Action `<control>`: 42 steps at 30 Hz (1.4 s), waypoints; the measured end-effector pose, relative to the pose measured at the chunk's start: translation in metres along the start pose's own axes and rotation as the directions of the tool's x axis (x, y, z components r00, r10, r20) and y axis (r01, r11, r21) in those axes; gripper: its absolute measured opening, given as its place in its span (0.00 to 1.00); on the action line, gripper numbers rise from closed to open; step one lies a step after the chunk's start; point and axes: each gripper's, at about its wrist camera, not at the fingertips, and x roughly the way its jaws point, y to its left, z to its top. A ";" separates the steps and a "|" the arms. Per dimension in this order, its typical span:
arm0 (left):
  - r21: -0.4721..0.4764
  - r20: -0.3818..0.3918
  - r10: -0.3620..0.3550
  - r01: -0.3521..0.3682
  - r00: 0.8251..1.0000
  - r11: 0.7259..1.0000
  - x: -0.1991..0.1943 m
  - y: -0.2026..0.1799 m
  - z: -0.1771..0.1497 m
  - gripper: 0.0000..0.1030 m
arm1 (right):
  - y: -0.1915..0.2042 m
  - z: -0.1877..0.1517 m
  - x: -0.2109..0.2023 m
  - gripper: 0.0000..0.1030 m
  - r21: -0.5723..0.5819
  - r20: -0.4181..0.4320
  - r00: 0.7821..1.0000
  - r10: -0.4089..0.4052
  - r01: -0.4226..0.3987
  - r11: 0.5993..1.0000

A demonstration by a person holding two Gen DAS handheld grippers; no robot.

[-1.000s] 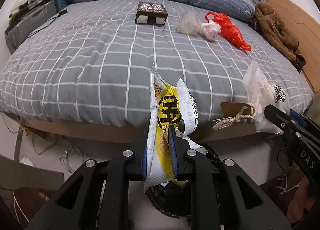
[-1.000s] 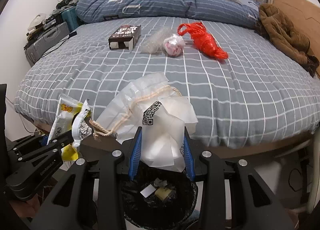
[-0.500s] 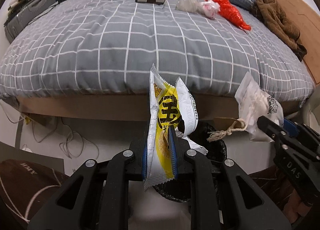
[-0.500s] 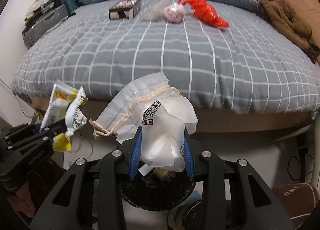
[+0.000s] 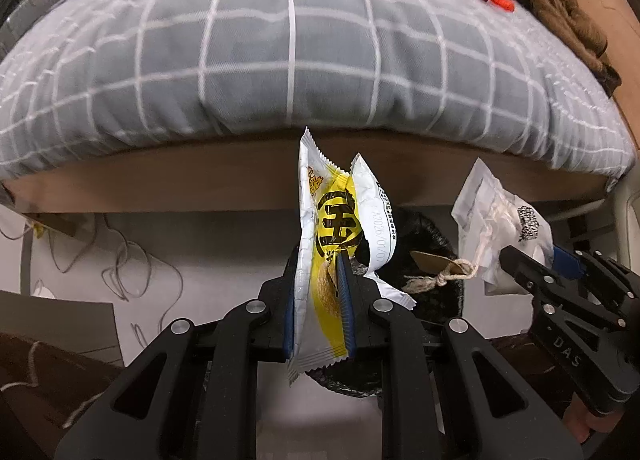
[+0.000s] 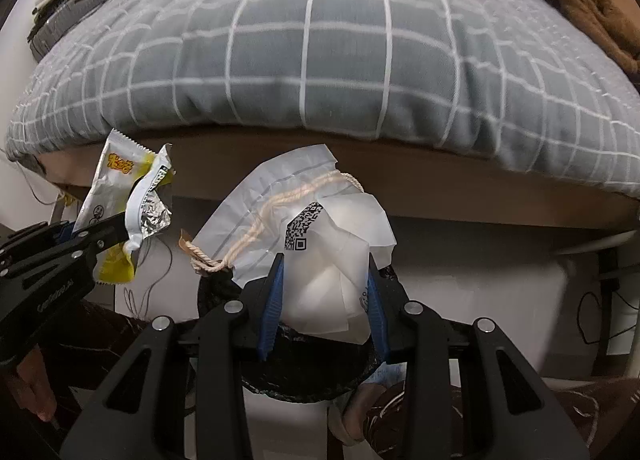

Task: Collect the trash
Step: 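Carry the wrapper and white bag in both tools down over the bin, then open the right tool to drop the white bag while the left tool drops the wrapper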

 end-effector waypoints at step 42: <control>0.041 -0.157 0.037 -0.031 0.987 0.999 0.080 -0.021 -0.021 0.17 | -0.036 -0.016 0.055 0.90 0.011 -0.071 0.995 -0.063 0.064 0.998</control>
